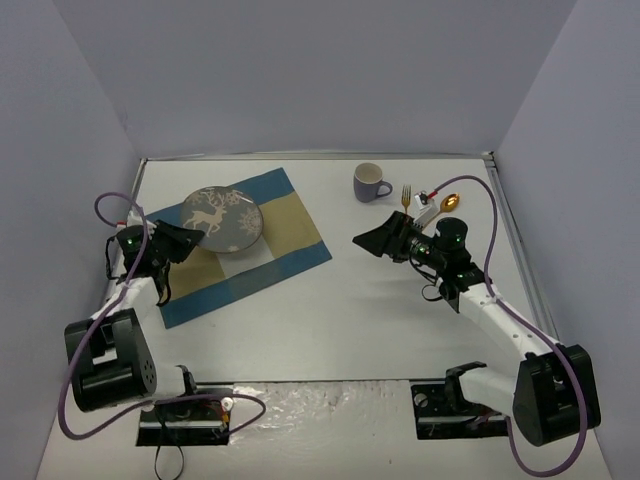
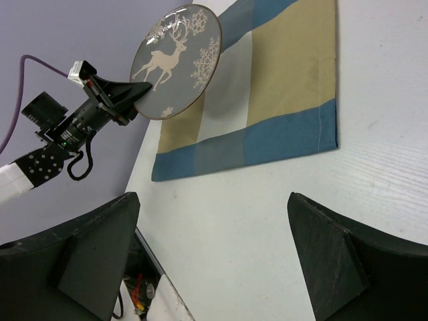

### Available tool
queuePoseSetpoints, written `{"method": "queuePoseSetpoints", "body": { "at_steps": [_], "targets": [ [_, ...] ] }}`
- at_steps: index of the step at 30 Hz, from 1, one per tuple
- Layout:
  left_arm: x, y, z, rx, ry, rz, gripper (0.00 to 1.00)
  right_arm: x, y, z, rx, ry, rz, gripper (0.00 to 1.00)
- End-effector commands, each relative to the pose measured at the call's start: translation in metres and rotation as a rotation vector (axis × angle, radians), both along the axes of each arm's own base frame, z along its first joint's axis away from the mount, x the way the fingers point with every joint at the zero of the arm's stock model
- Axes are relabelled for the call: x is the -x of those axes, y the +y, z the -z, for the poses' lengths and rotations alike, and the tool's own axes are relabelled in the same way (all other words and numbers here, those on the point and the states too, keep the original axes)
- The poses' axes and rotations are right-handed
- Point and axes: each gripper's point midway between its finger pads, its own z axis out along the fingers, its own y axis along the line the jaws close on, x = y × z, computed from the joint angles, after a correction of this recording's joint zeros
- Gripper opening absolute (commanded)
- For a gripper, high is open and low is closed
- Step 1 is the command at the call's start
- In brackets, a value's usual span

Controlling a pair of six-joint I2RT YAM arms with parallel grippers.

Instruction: Set the dinner table for one person

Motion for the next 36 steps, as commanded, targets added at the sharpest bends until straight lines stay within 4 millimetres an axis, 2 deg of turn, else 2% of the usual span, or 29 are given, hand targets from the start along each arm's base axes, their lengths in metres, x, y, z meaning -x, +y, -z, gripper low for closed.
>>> {"method": "queuePoseSetpoints", "body": {
  "at_steps": [1, 10, 17, 27, 36],
  "targets": [
    [-0.029, -0.003, -0.073, -0.005, -0.305, 0.08, 0.0, 0.004, -0.001, -0.018, -0.005, -0.086, -0.033, 0.89],
    [-0.039, -0.001, -0.042, 0.043, -0.274, 0.081, 0.0, 0.004, -0.006, -0.015, 0.009, -0.084, -0.03, 0.9],
    [-0.047, -0.001, -0.028, 0.072, -0.266, 0.079, 0.0, 0.006, -0.008, -0.011, 0.026, -0.082, -0.033, 0.9],
    [-0.047, -0.002, -0.004, 0.095, -0.226, 0.075, 0.0, 0.007, -0.01, -0.006, 0.037, -0.08, -0.033, 0.91],
    [-0.051, -0.013, 0.009, 0.123, -0.22, 0.104, 0.0, 0.011, -0.01, -0.003, 0.038, -0.082, -0.04, 0.91]
  ]
}}
